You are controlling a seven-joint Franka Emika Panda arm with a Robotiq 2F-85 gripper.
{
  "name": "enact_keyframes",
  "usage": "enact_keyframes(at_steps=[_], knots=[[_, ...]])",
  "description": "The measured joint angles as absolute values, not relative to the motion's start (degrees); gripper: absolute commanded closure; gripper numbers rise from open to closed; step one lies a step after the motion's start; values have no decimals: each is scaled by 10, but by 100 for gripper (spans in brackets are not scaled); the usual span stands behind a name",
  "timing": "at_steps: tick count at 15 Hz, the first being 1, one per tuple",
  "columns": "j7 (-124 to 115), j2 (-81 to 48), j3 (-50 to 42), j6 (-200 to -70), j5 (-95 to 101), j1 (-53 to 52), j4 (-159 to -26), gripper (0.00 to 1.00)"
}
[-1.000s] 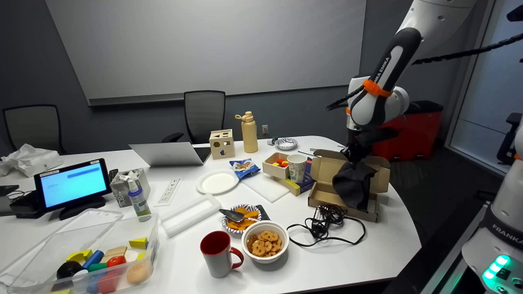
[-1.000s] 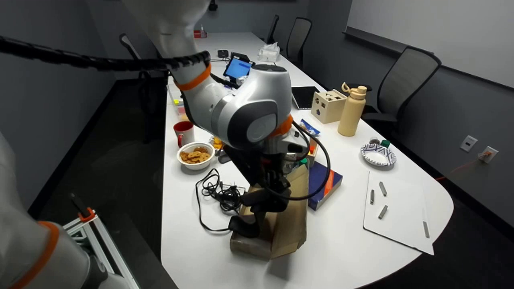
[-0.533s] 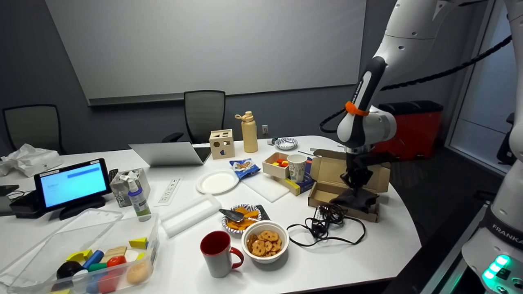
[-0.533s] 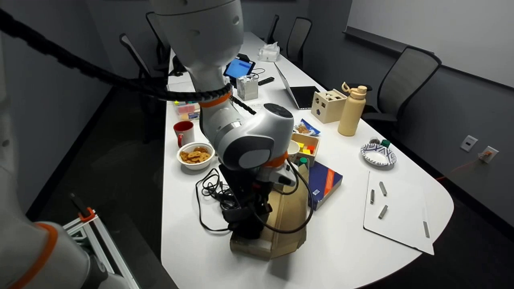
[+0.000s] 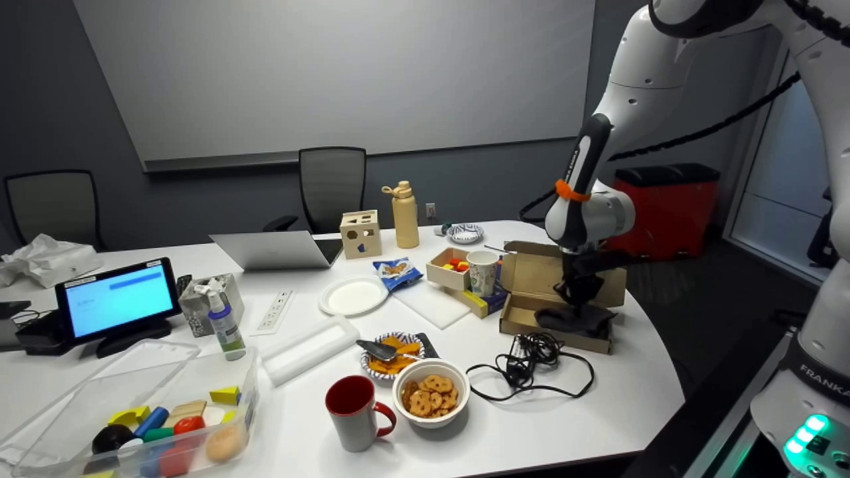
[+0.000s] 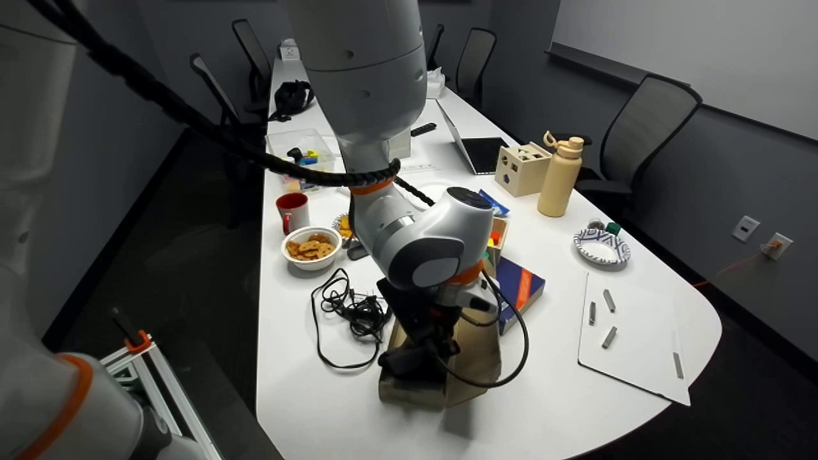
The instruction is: Use the towel to wipe the inside of the brown box.
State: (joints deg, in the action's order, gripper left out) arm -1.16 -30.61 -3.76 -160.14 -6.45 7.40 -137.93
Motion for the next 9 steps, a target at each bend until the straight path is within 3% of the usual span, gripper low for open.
enact_keyframes(at_steps=[9], knots=[[55,-346,76,-1649,-79,117,-1300,98]])
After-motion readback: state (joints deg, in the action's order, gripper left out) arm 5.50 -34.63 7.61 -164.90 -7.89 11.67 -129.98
